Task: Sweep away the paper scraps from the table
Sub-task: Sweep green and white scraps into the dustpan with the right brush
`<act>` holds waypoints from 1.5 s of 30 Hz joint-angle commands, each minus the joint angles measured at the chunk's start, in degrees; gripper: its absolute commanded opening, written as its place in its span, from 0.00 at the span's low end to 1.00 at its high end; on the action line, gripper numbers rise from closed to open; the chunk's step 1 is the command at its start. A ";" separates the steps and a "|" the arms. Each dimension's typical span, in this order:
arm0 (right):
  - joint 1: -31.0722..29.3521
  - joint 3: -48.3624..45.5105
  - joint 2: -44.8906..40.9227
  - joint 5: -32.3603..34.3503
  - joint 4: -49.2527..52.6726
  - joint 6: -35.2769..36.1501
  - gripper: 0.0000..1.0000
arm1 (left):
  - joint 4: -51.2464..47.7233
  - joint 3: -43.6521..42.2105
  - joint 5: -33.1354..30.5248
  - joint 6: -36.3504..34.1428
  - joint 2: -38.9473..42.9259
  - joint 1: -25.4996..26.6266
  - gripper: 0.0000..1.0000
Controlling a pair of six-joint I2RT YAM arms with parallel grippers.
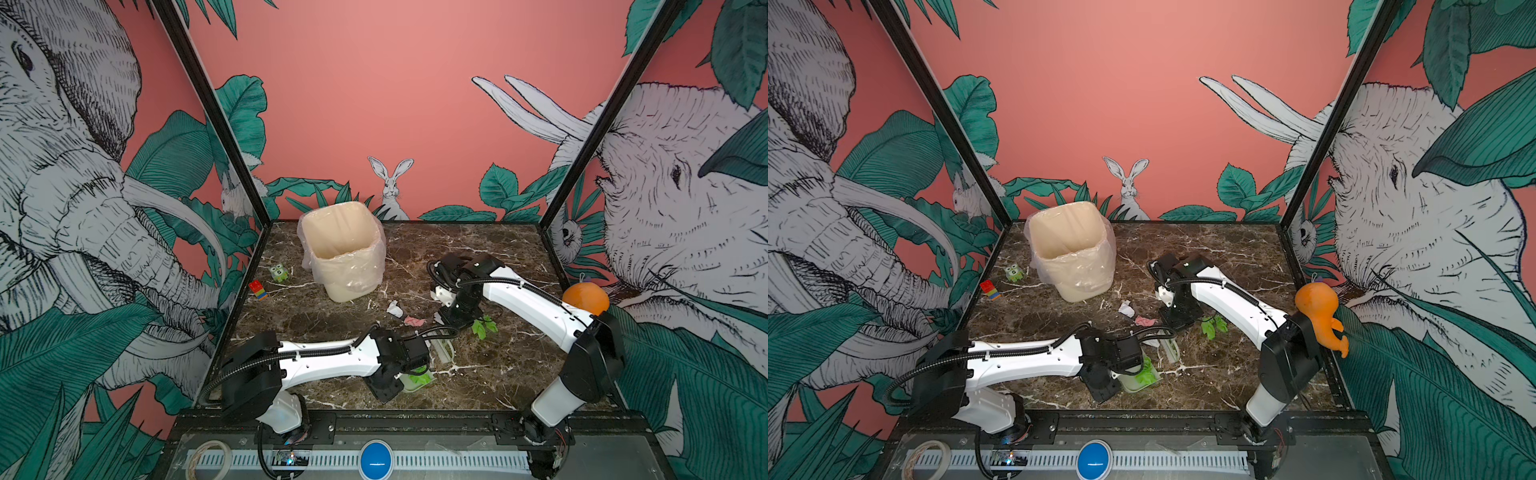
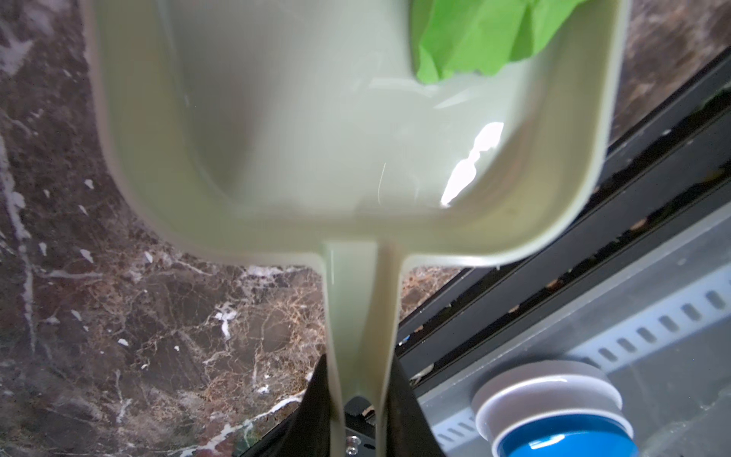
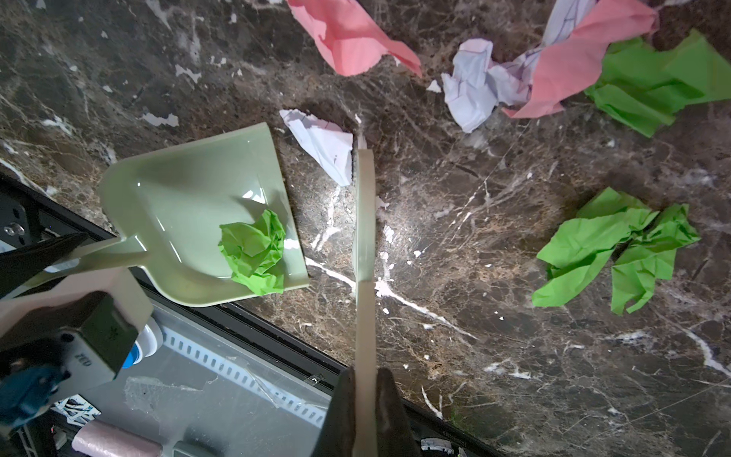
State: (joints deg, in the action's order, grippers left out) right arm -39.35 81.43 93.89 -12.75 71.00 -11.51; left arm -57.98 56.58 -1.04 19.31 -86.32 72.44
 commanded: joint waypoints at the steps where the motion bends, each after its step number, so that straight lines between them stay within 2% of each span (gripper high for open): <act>1: -0.80 0.93 0.71 -2.04 1.02 1.58 0.00 | 1.09 -1.51 0.12 1.33 1.66 -0.19 0.00; 6: -1.87 1.54 0.09 -5.46 0.39 1.32 0.00 | 1.71 -2.51 0.51 2.17 2.03 -0.33 0.00; 13: -0.99 4.54 -0.51 2.46 2.47 1.29 0.00 | 2.13 -4.16 0.90 4.26 3.56 -0.55 0.00; 21: -1.00 7.09 3.24 3.88 2.19 3.09 0.00 | 1.47 -5.04 1.08 5.18 5.15 -0.55 0.00; 27: -1.82 9.03 6.66 1.17 5.61 5.85 0.00 | 1.92 -5.51 1.08 5.21 5.42 -0.64 0.00; 40: -4.85 10.08 6.07 -6.95 5.53 7.29 0.00 | 3.17 -7.69 1.31 5.13 6.34 -2.39 0.00; 45: -4.55 11.52 6.25 -1.38 5.32 6.69 0.00 | 3.31 -8.01 1.48 5.42 6.52 -2.65 0.00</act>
State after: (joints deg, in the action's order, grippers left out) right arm -43.92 91.50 100.66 -16.58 74.46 -5.34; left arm -54.43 49.65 0.23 23.83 -81.41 70.24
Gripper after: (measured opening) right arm 0.075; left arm 0.200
